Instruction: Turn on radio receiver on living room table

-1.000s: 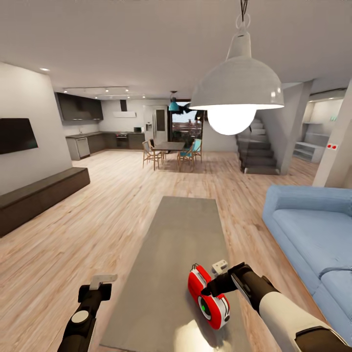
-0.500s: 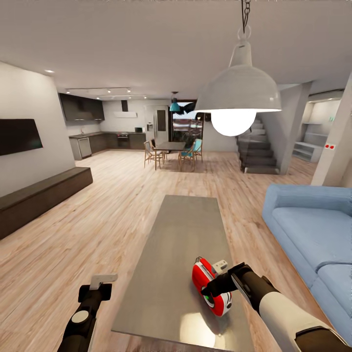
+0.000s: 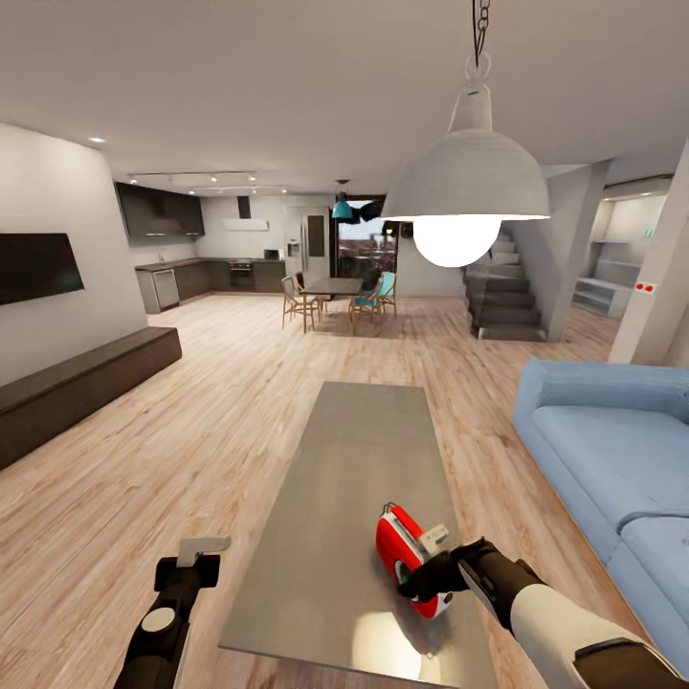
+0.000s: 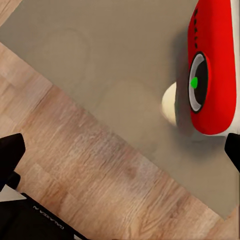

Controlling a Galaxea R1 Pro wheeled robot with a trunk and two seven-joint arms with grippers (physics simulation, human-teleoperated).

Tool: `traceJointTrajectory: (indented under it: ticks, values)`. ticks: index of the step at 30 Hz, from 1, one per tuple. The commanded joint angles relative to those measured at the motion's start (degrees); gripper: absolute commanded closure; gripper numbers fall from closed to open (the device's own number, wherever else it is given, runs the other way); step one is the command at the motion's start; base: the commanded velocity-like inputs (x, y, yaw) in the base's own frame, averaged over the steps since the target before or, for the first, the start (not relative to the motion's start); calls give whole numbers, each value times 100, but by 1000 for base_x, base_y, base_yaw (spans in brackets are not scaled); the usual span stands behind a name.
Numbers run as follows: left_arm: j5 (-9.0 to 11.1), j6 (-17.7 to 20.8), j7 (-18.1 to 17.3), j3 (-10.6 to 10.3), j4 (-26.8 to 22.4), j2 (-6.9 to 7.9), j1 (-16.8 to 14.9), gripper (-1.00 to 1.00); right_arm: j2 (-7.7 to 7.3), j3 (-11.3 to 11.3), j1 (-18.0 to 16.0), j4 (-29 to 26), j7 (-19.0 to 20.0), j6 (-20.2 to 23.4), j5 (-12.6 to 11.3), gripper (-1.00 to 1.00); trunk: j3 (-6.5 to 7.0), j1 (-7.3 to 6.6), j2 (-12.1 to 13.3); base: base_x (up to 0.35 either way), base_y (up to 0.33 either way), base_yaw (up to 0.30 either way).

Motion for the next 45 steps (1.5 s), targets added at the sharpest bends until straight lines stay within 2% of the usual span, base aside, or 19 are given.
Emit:
traceJointTrajectory:
  ticks: [1, 2, 5, 7, 8, 19, 27, 45]
  values:
    - [2, -1, 0, -5, 0, -4, 0, 100, 2, -3, 1, 284, -149, -349, -6, -100, 0, 0, 0, 0, 0, 0]
    - [2, -1, 0, -7, 0, -5, -1, 100, 3, -5, 0, 427, -236, -522, -5, -100, 0, 0, 0, 0, 0, 0]
    - [4, -2, 1, -12, 0, -4, 1, 100, 8, -15, 1, 1223, -725, -1417, -8, -100, 0, 0, 0, 0, 0, 0]
    - [5, -2, 1, -12, 0, -3, 1, 100, 9, -21, 61, 1639, -926, -1840, -15, -100, 0, 0, 0, 0, 0, 0]
    - [5, -2, 1, -13, 0, -2, 2, 100, 9, -22, 115, 1678, -950, -1880, -17, -100, 0, 0, 0, 0, 0, 0]
    - [5, -6, 1, -14, 10, -2, 2, 100, -18, -31, 738, 1748, -1026, -1961, -13, -100, 0, 0, 0, 0, 0, 0]
    - [-3, -9, 5, -7, 132, 13, -1, 100, -50, -29, 1032, 1749, -1547, -1962, -12, -100, 0, 0, 0, 0, 0, 0]
    - [-6, -11, 9, -5, 158, 15, -2, 100, -26, -23, 1327, 1749, -1651, -1943, -9, -100, 0, 0, 0, 0, 0, 0]
